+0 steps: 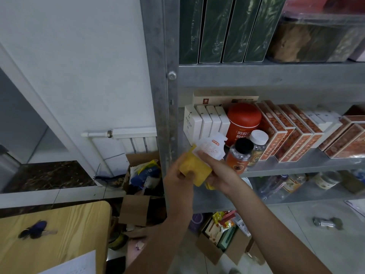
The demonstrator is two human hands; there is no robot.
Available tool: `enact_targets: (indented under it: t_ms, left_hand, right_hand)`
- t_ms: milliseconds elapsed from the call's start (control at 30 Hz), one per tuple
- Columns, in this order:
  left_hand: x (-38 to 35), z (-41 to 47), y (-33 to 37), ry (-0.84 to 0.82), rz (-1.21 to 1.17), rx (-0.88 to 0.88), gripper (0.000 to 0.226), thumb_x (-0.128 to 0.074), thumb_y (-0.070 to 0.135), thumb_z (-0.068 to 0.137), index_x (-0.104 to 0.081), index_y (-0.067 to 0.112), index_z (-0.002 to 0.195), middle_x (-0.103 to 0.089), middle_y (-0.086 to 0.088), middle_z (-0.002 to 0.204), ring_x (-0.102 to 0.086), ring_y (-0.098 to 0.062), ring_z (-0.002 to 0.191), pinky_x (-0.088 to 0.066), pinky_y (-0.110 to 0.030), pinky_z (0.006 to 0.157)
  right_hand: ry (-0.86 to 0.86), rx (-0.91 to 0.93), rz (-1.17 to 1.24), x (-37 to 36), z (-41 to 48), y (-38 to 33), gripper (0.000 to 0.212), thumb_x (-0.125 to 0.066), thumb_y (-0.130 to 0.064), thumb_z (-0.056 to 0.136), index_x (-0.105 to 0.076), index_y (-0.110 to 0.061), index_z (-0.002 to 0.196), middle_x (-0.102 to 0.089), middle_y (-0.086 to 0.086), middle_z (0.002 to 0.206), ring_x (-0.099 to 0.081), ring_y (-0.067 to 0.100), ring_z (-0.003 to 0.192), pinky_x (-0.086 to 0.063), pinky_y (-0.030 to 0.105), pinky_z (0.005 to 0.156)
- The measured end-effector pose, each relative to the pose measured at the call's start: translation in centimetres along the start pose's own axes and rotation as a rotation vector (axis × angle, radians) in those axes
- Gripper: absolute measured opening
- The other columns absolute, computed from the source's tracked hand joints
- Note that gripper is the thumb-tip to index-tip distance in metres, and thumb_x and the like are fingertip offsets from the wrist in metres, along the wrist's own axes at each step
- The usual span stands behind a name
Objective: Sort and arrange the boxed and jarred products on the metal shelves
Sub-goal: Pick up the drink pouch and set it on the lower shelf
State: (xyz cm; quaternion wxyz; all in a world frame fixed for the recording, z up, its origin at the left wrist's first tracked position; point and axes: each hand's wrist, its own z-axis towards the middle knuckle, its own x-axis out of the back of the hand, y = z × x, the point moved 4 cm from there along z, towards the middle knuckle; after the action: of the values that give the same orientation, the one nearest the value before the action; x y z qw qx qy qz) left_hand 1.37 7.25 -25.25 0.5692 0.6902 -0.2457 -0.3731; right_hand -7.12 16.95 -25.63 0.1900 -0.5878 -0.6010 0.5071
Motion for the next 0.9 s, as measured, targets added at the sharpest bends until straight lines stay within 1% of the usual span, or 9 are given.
enact_targets:
  t_ms: [133, 233, 300, 400, 500, 567, 633, 733, 900]
  left_hand:
    - [0.1, -0.9, 0.0, -0.145, 0.216, -0.045, 0.032, -0.061, 0.002, 0.092, -0.065, 0.026, 0.113, -0.065, 0.014, 0.104, -0.061, 0.011, 0.091, -0.051, -0.015, 0.079]
    - [0.0, -1.7, -0.3, -0.201, 0.585, -0.202, 0.028, -0.06, 0.022, 0.096, -0.062, 0.019, 0.124, -0.039, 0.004, 0.147, -0.038, -0.007, 0.136, -0.033, -0.034, 0.114]
    - [-0.3, -1.8, -0.2, -0.267, 0.731, -0.205, 0.037, -0.052, 0.034, 0.099, -0.054, 0.02, 0.133, -0.043, 0.001, 0.144, -0.04, -0.017, 0.136, -0.037, -0.036, 0.11]
    - [-0.9, -1.9, 0.2, -0.435, 0.801, -0.235, 0.051, -0.046, 0.042, 0.1, -0.035, 0.025, 0.146, -0.052, 0.004, 0.134, -0.05, -0.012, 0.123, -0.044, -0.036, 0.103]
    - [-1.3, -2.5, -0.1, -0.474, 1.019, -0.395, 0.053, -0.045, 0.024, 0.102, -0.026, 0.02, 0.152, -0.046, 0.001, 0.143, -0.047, -0.015, 0.128, -0.041, -0.035, 0.107]
    - [-0.9, -2.8, 0.0, -0.33, 0.821, -0.32, 0.039, -0.044, 0.015, 0.103, -0.043, 0.018, 0.142, -0.053, 0.002, 0.131, -0.051, -0.01, 0.117, -0.042, -0.031, 0.105]
    - [-0.7, -2.6, 0.0, -0.23, 0.512, -0.153, 0.023, -0.042, 0.014, 0.103, -0.06, 0.024, 0.114, -0.065, 0.008, 0.107, -0.059, 0.001, 0.096, -0.048, -0.02, 0.088]
    - [-1.3, -2.0, -0.6, -0.264, 0.241, 0.059, 0.023, -0.048, 0.014, 0.101, -0.062, 0.031, 0.095, -0.069, 0.021, 0.079, -0.064, 0.012, 0.077, -0.047, -0.006, 0.064]
    - [-3.0, -0.3, 0.1, -0.473, 0.302, -0.001, 0.008, -0.058, 0.037, 0.092, -0.065, 0.034, 0.095, -0.073, 0.018, 0.084, -0.069, 0.001, 0.081, -0.051, -0.011, 0.066]
  right_hand:
    - [0.18, 0.086, -0.168, -0.3, -0.6, -0.6, 0.029, -0.067, -0.006, 0.088, -0.058, -0.008, 0.115, -0.071, 0.005, 0.092, -0.068, 0.015, 0.076, -0.054, 0.021, 0.053]
    - [0.31, 0.105, -0.414, 0.0, -0.9, -0.9, 0.034, -0.064, -0.012, 0.091, -0.055, -0.005, 0.124, -0.064, 0.012, 0.117, -0.061, 0.018, 0.09, -0.043, 0.016, 0.049]
    - [0.314, 0.093, -0.424, 0.1, -0.9, -0.6, 0.041, -0.062, -0.012, 0.093, -0.051, -0.004, 0.131, -0.062, 0.013, 0.123, -0.06, 0.025, 0.099, -0.041, 0.017, 0.048]
    - [0.291, 0.052, -0.363, -0.1, -1.8, -0.9, 0.03, -0.058, -0.011, 0.094, -0.053, -0.005, 0.123, -0.064, 0.014, 0.099, -0.059, 0.026, 0.075, -0.043, 0.019, 0.045]
    - [0.15, 0.025, -0.332, 0.0, -2.5, -1.6, 0.014, -0.059, -0.028, 0.096, -0.061, -0.013, 0.096, -0.058, 0.006, 0.071, -0.051, 0.017, 0.06, -0.041, 0.026, 0.054]
    - [0.063, 0.02, -0.462, 0.3, -3.1, -2.3, 0.031, -0.061, -0.056, 0.087, -0.062, -0.025, 0.086, -0.063, -0.007, 0.072, -0.056, 0.01, 0.066, -0.046, 0.025, 0.066]
    - [0.068, 0.045, -0.522, 1.2, -3.6, -2.8, 0.048, -0.06, -0.07, 0.074, -0.067, -0.028, 0.095, -0.071, -0.007, 0.096, -0.064, 0.011, 0.089, -0.048, 0.027, 0.078]
    - [0.124, 0.077, -0.459, 2.3, -4.0, -2.5, 0.031, -0.068, -0.043, 0.085, -0.069, -0.015, 0.098, -0.074, 0.001, 0.096, -0.069, 0.019, 0.09, -0.052, 0.027, 0.071]
    - [0.252, 0.242, -0.35, 3.8, -4.6, -3.4, 0.006, -0.064, -0.008, 0.092, -0.067, -0.009, 0.096, -0.074, 0.002, 0.087, -0.071, 0.013, 0.072, -0.054, 0.025, 0.062]
